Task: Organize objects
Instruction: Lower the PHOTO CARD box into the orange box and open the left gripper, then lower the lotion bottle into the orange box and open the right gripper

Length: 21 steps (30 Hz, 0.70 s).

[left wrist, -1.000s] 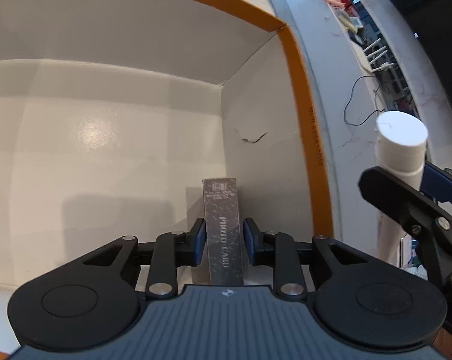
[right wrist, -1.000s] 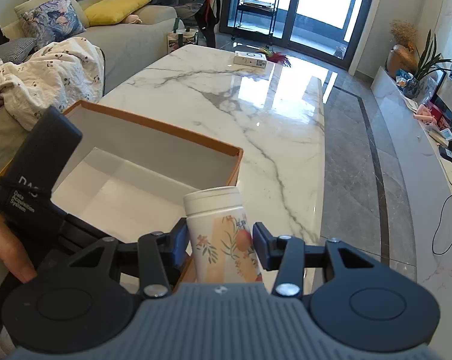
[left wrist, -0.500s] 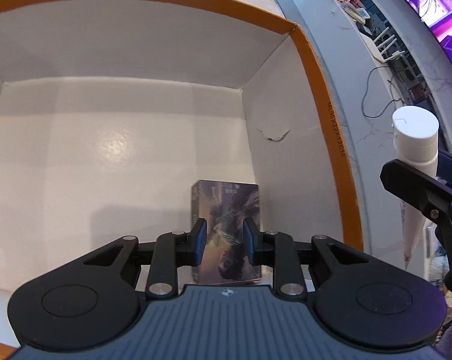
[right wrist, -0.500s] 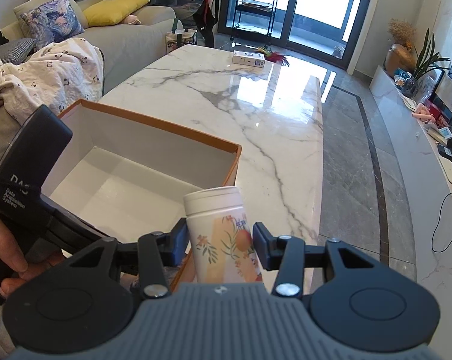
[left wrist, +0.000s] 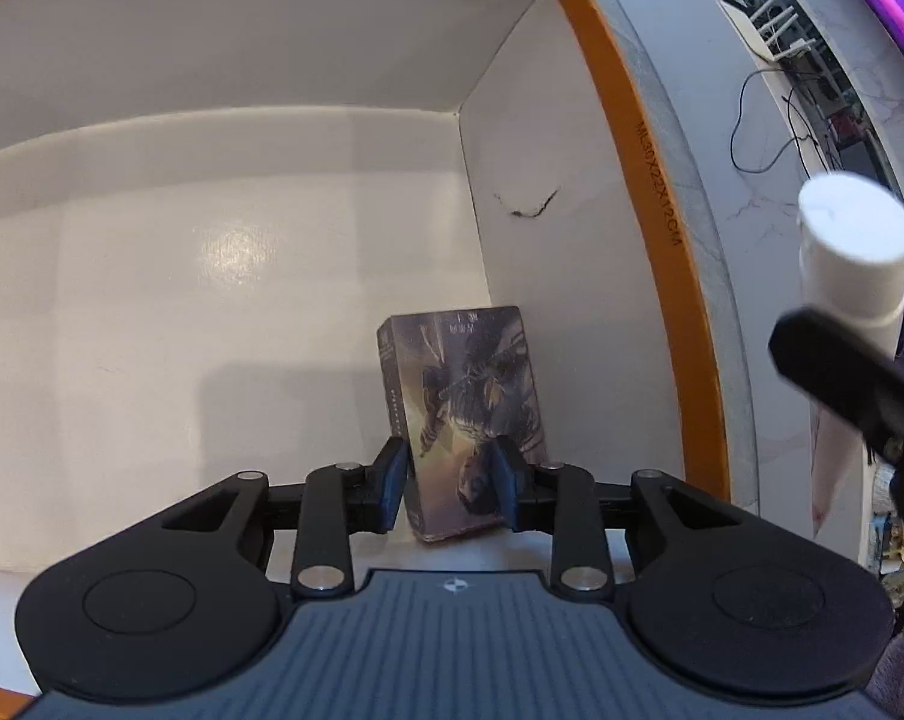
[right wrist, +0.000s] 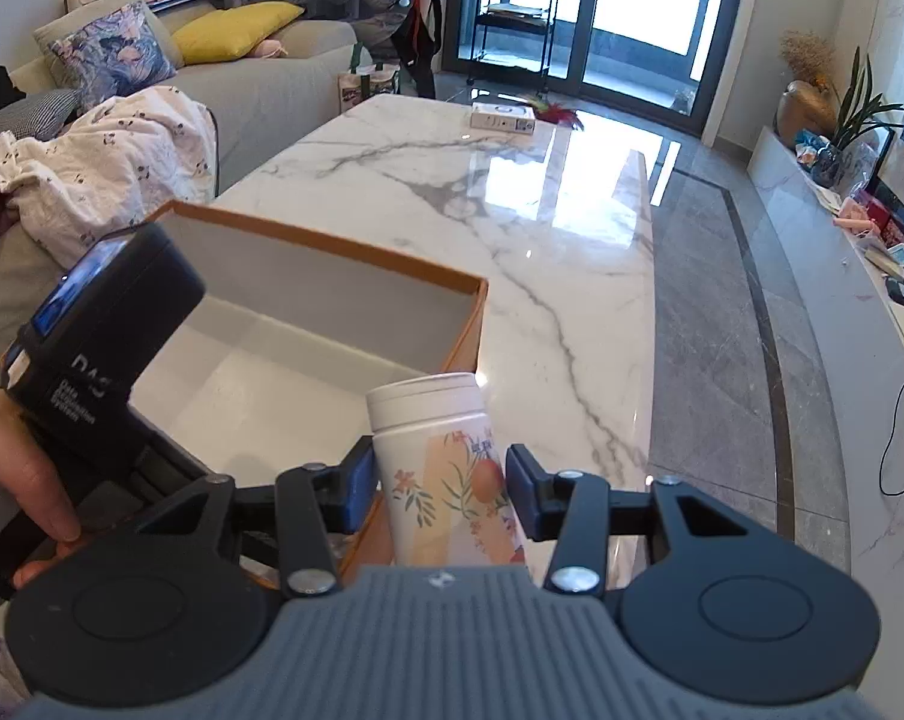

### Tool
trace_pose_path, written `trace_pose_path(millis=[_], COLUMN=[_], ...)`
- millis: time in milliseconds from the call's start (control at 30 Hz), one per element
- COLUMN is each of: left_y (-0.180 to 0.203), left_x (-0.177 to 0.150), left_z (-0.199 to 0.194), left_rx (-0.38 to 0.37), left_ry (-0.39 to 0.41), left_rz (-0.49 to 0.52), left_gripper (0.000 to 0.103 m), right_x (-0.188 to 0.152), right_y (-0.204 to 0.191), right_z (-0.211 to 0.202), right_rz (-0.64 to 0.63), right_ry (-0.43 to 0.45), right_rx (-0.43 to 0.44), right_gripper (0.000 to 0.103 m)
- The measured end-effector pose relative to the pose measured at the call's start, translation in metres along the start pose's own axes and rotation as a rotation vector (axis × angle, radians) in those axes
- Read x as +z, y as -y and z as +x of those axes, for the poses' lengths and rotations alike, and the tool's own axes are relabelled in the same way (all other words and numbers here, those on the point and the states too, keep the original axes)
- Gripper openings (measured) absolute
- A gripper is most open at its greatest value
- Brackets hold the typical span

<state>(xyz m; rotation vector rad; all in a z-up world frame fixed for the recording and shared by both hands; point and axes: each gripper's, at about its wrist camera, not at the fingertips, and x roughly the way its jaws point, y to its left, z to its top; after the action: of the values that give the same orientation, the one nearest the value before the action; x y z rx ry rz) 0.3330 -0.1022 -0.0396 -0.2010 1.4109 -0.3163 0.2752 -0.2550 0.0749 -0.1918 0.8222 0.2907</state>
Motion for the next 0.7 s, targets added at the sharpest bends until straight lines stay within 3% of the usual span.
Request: trace_pose_path(millis=[133, 300, 500, 700], left_y=[-0.012, -0.028, -0.037, -0.051], left_x=[-0.001, -0.007, -0.024, -0.038], left_z=[-0.010, -0.064, -0.102, -0.110], left_rx=[-0.043, -0.054, 0.134, 0.176], left_ry=[0.029, 0.195, 0.325, 0.346], left_rz=[-0.033, -0.036, 0.060, 0.055], left_gripper=[0.034, 0.034, 0.034, 0.034], right_x=[-0.001, 0.009, 0.021, 0.015], right_y=[-0.004, -0.020, -0.065, -0.084], right_z=[-0.004, -0.011, 0.016, 0.050], right_rz=[-0.008, -0.051, -0.146, -0.157], right_ry=[-0.005, 0.004, -0.080, -0.228], right_rx=[0.008, 0.057, 0.113, 0.159], right_gripper=[0.048, 0.048, 0.048, 0.035])
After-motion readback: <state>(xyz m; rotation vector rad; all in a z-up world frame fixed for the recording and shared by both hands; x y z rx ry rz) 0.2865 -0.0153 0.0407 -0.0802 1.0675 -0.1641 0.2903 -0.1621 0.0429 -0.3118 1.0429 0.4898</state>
